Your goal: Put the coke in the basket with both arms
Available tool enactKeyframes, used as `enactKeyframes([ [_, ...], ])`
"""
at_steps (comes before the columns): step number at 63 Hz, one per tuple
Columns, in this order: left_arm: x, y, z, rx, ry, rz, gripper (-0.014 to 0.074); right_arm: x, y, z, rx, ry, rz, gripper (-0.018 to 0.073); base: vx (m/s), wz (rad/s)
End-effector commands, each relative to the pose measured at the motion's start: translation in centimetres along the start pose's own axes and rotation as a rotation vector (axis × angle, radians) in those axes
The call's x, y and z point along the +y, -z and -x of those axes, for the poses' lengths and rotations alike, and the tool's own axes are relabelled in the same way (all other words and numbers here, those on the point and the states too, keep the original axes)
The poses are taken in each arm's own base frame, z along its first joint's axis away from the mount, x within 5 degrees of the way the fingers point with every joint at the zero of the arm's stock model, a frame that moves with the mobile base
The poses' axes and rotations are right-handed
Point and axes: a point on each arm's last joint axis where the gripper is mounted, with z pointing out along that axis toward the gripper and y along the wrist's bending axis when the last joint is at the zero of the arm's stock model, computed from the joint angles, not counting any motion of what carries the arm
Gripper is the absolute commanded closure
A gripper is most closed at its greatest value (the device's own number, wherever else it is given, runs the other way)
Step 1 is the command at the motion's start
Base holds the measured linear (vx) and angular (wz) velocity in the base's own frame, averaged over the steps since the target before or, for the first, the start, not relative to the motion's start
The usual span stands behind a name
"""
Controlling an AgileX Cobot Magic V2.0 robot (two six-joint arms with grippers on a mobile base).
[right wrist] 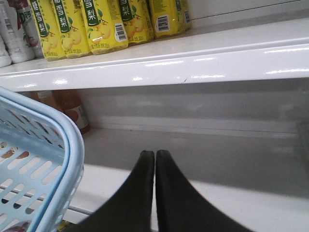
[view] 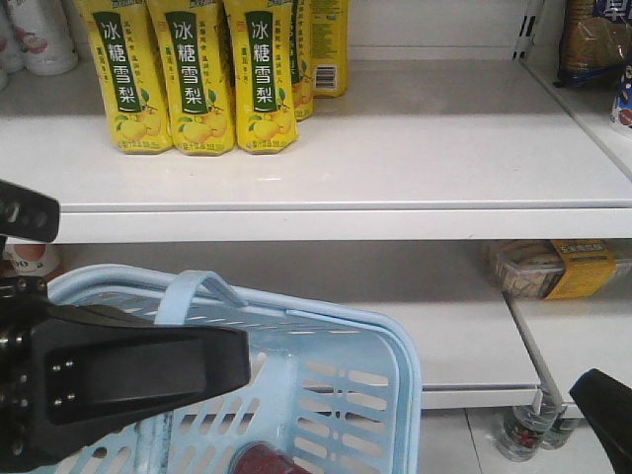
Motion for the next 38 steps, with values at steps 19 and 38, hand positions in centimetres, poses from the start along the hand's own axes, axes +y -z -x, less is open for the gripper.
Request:
enactKeyframes([
  [19,-2.45,-0.07,1.17,-0.073,-0.001,-0.154,0.0602,-0.03,0.02,0.89,-0.025,0.030,-0.019,0.0564,0.00,0.00],
  [38,-2.34,-0.06,1.42,-0.100,0.006,-0.142,0.0602,-0.03,0.02,0.89,-0.025,0.030,-0.019,0.0564,0.00,0.00],
])
